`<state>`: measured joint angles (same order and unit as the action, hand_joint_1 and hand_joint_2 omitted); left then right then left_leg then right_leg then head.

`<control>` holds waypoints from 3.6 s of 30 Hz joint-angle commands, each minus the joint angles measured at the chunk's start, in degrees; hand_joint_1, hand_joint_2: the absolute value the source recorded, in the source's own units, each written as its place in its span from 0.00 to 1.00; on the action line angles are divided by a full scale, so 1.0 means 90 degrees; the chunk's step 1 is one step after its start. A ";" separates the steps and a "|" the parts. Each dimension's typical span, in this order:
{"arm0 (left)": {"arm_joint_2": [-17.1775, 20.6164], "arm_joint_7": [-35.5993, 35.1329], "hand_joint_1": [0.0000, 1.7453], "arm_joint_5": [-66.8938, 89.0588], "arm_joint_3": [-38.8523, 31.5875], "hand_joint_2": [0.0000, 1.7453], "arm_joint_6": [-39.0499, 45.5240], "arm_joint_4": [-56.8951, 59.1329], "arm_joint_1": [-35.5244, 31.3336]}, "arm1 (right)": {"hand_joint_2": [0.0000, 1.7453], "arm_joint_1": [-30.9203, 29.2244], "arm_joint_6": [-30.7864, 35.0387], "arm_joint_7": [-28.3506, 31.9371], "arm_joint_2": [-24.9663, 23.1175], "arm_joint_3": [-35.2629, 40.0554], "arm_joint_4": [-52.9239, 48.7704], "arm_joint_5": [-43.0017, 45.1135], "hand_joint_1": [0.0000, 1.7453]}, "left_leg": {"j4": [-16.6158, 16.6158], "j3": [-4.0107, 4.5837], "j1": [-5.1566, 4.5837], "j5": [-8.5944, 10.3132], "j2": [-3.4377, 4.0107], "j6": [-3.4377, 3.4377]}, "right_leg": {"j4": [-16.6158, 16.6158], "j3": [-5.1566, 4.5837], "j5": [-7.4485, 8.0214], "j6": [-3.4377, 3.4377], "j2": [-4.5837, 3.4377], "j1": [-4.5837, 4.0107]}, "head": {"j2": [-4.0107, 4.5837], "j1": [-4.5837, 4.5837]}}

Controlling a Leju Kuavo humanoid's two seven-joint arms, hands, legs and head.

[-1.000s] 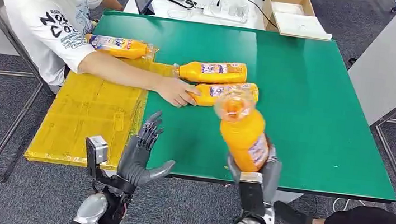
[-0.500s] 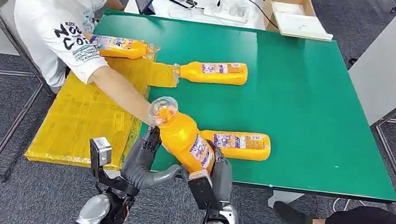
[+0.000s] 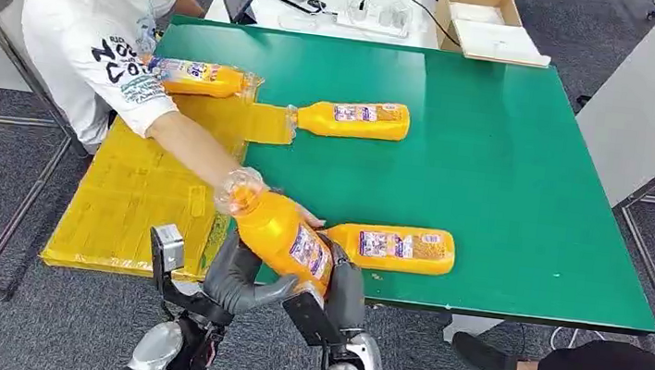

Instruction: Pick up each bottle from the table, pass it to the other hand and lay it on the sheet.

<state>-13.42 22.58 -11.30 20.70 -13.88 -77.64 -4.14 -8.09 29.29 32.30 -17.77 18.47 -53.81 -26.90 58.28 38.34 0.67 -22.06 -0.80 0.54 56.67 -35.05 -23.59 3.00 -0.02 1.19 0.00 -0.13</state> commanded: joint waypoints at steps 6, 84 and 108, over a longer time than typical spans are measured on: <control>0.0043 -0.0132 0.00 0.0274 0.0237 1.00 0.0369 0.0854 -0.0543 | 1.00 -0.0402 0.0432 0.0154 0.0027 0.1149 0.1088 -0.0858 1.00 | -0.0004 -0.0040 0.0006 -0.0014 0.0007 -0.0002 | -0.0008 0.0040 -0.0011 -0.0017 0.0002 -0.0009 | 0.0000 0.0000; 0.1156 -0.0990 1.00 1.1256 -0.3627 1.00 0.5986 0.4801 -0.3222 | 0.00 0.0210 0.1190 0.0855 0.0579 0.0563 -0.3290 0.1330 0.00 | -0.0002 -0.0036 0.0004 -0.0008 0.0050 -0.0003 | -0.0001 0.0019 -0.0005 -0.0018 -0.0035 -0.0008 | 0.0000 0.0000; 0.1380 -0.1247 0.20 0.9975 -0.3441 1.00 0.4302 0.6884 -0.3721 | 0.00 0.0127 0.0862 0.0855 0.0524 0.0486 -0.2703 0.1496 0.00 | -0.0010 -0.0060 0.0004 -0.0006 0.0038 -0.0002 | -0.0010 0.0053 -0.0002 -0.0020 -0.0038 -0.0008 | 0.0000 0.0002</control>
<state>-1.07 10.36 81.26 -7.82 32.85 -24.56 -35.91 -5.26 38.73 40.11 -13.97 23.91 -83.45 -13.44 58.28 38.15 0.67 -22.02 -0.64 0.51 56.71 -34.90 -23.58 2.96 -0.27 1.18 0.00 -0.11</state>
